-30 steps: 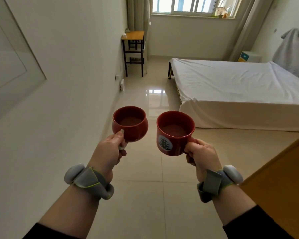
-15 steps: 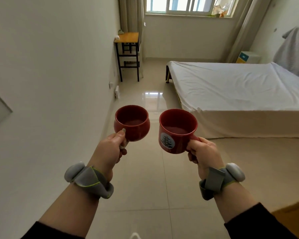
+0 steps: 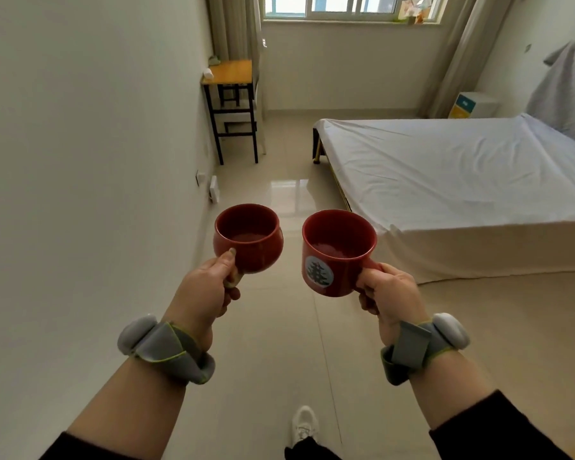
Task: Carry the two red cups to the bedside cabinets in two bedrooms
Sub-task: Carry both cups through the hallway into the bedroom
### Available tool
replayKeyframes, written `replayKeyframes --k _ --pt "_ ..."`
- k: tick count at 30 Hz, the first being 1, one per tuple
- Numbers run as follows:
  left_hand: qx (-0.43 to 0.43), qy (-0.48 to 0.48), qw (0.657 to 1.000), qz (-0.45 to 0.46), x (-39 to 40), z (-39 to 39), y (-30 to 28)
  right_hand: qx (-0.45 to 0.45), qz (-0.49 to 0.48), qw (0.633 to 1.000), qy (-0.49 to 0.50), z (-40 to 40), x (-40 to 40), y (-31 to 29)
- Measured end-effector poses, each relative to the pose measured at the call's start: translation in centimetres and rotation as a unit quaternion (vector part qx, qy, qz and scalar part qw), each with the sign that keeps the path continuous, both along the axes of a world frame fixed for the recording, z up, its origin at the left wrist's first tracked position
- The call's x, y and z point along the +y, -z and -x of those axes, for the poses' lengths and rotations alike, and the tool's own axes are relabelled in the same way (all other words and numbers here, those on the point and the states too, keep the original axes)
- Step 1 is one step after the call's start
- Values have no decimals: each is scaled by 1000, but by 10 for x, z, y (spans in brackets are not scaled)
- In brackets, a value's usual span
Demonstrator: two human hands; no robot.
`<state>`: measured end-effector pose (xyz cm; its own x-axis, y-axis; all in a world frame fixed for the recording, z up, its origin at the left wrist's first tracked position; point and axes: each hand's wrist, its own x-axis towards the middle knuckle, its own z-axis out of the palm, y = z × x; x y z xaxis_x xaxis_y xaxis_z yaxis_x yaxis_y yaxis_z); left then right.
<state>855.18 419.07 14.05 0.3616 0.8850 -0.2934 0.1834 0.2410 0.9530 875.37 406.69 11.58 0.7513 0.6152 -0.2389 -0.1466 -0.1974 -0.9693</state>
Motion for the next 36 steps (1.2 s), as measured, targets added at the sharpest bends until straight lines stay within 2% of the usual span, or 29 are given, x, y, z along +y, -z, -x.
replayKeyframes --k 9,18,19,23,29,36 --pt "-8 -26 1000 -14 140 -91 -8 8 -20 1000 -21 -101 156 -11" --pt "-17 -38 999 -6 246 -145 -14 -15 -12 1000 -17 -153 268 -23" --pt "-22 -27 999 -12 304 -161 -6 -17 -15 1000 -9 -170 323 -14" --pt "-24 -11 1000 -11 360 -180 -8 -22 -5 1000 1 -185 375 -17" --pt "-9 28 999 -16 492 -218 -14 1 -11 999 35 -215 494 -17" --pt "-9 32 999 -1 589 -265 -8 0 -1 999 51 -259 583 -14"
